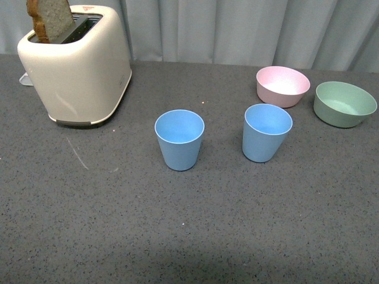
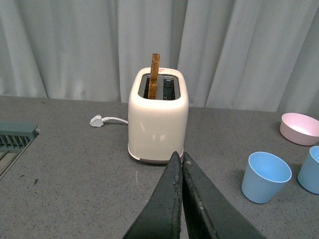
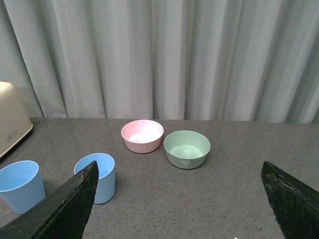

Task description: Stack blue cups with both arms

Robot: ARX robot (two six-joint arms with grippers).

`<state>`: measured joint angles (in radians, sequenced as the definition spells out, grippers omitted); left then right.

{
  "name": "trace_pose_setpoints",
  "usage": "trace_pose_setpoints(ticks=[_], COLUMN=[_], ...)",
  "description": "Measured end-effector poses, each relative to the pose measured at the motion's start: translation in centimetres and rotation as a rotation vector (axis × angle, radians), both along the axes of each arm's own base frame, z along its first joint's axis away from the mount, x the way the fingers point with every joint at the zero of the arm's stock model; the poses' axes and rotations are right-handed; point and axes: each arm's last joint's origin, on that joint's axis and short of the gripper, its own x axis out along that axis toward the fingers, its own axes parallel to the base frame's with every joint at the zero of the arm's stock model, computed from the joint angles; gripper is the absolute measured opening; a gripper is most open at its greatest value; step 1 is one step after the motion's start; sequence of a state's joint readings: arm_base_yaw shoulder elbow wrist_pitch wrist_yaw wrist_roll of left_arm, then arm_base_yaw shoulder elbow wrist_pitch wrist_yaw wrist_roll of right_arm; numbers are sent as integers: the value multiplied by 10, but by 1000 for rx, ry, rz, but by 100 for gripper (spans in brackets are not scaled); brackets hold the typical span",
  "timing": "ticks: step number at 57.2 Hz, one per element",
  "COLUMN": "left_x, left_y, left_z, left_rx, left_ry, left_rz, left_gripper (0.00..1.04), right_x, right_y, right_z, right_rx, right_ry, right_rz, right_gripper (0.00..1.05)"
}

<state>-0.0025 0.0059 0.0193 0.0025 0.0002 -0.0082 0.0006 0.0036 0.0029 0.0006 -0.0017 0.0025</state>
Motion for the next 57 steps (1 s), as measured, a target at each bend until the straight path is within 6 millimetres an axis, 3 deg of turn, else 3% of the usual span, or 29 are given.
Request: trace_pose_setpoints(ticks=[11, 16, 19, 23, 27, 41, 57], left_x=[0, 0, 0, 0, 0, 0, 0], left_y=[0, 0, 0, 0, 0, 0, 0], left_z=[0, 0, 0, 0, 0, 0, 0], left_rx=[0, 0, 0, 0, 1, 2, 2], left_ry=[-2, -1, -2, -2, -2, -2, -2], left_rz=[0, 0, 0, 0, 0, 0, 0], left_gripper=[38, 54, 66, 84, 99, 98, 98], right_x=[0, 5, 18, 42, 81, 188, 266], right_y=[0, 0, 1, 5, 11, 33, 60], right_z=[0, -2, 2, 14, 23, 11, -6], right_rx=[-1, -118, -206, -190, -133, -41, 24], right_ry=[0, 93, 136, 177, 254, 555, 830], right_rz=[0, -3, 4, 63, 122, 135, 97], right_gripper=[95, 95, 95, 95, 95, 95, 95])
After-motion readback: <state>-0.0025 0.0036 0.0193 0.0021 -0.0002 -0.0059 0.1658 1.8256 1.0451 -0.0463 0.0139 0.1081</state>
